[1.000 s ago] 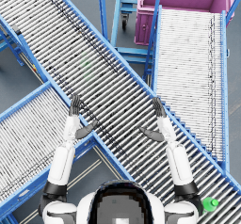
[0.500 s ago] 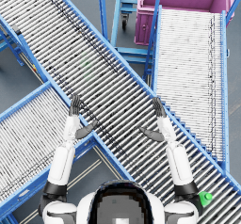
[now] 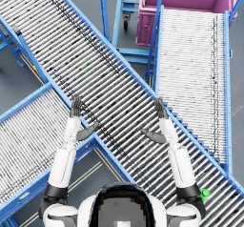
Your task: Pick up the oil and place it on the left assembly line, put the cola on the right, and keep Sprite still
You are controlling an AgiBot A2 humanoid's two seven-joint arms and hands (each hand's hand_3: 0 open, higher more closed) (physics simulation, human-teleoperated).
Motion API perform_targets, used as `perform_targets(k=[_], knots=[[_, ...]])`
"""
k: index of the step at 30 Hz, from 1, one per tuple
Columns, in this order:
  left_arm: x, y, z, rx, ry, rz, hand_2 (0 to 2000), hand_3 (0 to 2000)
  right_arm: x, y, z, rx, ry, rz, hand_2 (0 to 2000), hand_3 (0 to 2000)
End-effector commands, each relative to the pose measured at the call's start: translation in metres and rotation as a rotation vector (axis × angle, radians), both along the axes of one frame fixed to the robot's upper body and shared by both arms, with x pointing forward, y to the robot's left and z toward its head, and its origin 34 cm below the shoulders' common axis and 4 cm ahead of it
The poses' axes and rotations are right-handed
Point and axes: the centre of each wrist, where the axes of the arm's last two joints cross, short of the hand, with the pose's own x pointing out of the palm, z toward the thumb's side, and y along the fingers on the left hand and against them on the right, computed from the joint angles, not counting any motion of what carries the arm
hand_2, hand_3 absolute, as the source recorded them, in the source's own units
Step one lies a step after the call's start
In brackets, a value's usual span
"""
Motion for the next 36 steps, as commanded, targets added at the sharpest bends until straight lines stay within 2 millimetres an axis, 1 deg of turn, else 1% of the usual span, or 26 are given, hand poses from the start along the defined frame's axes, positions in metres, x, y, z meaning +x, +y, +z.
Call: perform_targets(k=[1, 28, 29, 30, 31, 32, 33, 36], knots=[[0.000, 0.000, 0.000, 0.000, 0.000, 0.000, 0, 0, 0.000, 0.000, 0.000, 0.000, 0.000, 0.000, 0, 0], [0.000, 0.000, 0.000, 0.000, 0.000, 0.000, 0, 0, 0.000, 0.000, 0.000, 0.000, 0.000, 0.000, 0, 0], [0.000, 0.000, 0.000, 0.000, 0.000, 0.000, 0, 0, 0.003, 0.003, -0.002, -0.001, 0.011, 0.007, 0, 0], [0.004, -0.004, 0.000, -0.004, 0.003, -0.008, 0, 0, 0.004, 0.003, -0.004, 0.022, 0.000, -0.023, 0, 0], [0.003, -0.004, 0.004, -0.009, -0.047, -0.028, 0, 0, 0.006, 0.002, -0.004, 0.044, -0.012, -0.051, 0, 0], [0.001, -0.004, 0.010, -0.017, -0.097, -0.043, 0, 0, 0.002, 0.002, 0.004, 0.065, -0.056, -0.063, 0, 0], [0.000, -0.003, 0.016, -0.026, -0.138, -0.049, 0, 0, 0.004, 0.000, 0.008, 0.085, -0.076, -0.085, 0, 0], [0.003, 0.002, 0.034, -0.058, -0.231, -0.038, 0, 0, 0.002, -0.004, 0.022, 0.126, -0.144, -0.118, 0, 0]])
